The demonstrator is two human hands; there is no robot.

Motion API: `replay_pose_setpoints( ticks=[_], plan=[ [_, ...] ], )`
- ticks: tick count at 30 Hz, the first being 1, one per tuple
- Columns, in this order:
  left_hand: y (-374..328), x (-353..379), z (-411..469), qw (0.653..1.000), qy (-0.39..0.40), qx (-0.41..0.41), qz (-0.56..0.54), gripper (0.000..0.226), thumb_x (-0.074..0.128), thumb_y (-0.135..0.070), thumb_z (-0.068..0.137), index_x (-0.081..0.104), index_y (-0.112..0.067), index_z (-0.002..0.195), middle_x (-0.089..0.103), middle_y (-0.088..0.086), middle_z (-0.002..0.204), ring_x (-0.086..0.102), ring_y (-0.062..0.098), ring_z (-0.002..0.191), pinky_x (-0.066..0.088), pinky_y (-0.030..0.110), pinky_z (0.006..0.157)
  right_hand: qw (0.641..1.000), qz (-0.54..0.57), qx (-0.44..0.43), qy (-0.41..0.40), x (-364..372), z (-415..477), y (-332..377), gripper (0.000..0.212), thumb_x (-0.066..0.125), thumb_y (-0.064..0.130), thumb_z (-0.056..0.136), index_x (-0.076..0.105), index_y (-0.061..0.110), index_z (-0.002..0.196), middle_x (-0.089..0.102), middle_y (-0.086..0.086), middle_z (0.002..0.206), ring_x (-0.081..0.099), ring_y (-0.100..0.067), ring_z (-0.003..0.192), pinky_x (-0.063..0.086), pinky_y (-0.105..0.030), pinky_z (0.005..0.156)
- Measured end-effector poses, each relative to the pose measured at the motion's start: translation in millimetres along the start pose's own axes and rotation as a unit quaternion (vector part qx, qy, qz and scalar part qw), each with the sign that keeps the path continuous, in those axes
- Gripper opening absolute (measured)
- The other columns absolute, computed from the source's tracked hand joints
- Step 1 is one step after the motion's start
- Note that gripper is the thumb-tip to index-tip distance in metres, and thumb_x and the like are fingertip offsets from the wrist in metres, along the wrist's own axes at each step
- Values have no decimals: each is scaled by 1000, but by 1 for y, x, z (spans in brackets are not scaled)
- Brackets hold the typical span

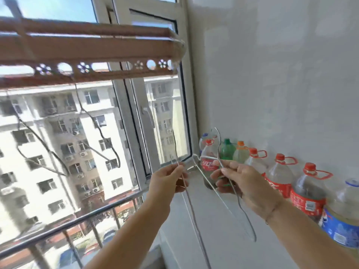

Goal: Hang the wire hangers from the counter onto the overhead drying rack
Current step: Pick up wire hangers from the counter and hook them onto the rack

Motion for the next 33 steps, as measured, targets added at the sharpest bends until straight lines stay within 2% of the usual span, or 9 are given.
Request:
replay_pose_setpoints(
  ticks=[5, 9, 14, 17, 21, 26, 33],
  plan=[
    [-68, -34, 16, 994, -43, 80, -53, 14, 56, -11, 91, 70, -9, 88, 60, -2, 56, 48, 5, 41, 40, 15, 42, 997, 1, -62, 46, 82, 51, 55, 25, 42, 3, 95, 58, 1, 113, 66, -12, 77, 61, -10, 53, 53, -20, 52],
    [-102, -44, 36, 985, -67, 123, -103, 14, 55, -9, 92, 69, -7, 90, 58, 1, 59, 47, 5, 40, 37, 17, 43, 993, -26, -102, 52, 123, 82, 90, 24, 43, 7, 95, 60, 5, 112, 68, -11, 81, 62, -12, 61, 52, -19, 57],
    [-129, -50, 61, 973, -89, 173, -126, 20, 54, -10, 92, 66, -9, 76, 53, 2, 57, 44, 6, 43, 36, 18, 45, 993, -18, -102, 55, 152, 115, 119, 24, 40, 6, 96, 57, 2, 112, 66, -9, 77, 58, -12, 60, 48, -20, 53],
    [-132, -58, 76, 971, -101, 179, -119, 26, 54, -12, 92, 65, -12, 68, 53, 0, 54, 44, 8, 46, 37, 22, 50, 994, -18, -95, 45, 164, 130, 125, 25, 40, 7, 96, 57, 0, 112, 64, -9, 77, 56, -14, 64, 48, -21, 56],
    [-134, -70, 98, 969, -106, 176, -136, 26, 53, -11, 93, 65, -4, 70, 52, 3, 54, 42, 11, 47, 36, 23, 51, 996, -28, -86, 24, 176, 148, 126, 26, 38, 4, 96, 58, -2, 112, 63, -10, 76, 56, -15, 64, 48, -22, 59],
    [-134, -81, 119, 968, -105, 158, -167, 30, 53, -8, 92, 61, -8, 63, 51, 3, 53, 42, 11, 46, 35, 23, 52, 998, -19, -66, 0, 184, 168, 121, 26, 39, 3, 95, 57, -5, 112, 65, -7, 63, 57, -12, 55, 50, -19, 52],
    [-127, -90, 133, 970, -105, 121, -183, 28, 53, -7, 91, 61, -4, 64, 51, -1, 45, 44, 9, 41, 35, 23, 50, 998, -38, -46, -2, 184, 180, 108, 26, 38, 5, 96, 56, -5, 113, 63, -12, 72, 55, -16, 61, 49, -21, 56]
  ],
)
Point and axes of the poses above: each hand's wrist, its own z-axis towards the middle knuckle, its own x-axis out of the palm, y = z × x, the point moved 1 cm from there along z, towards the middle knuckle
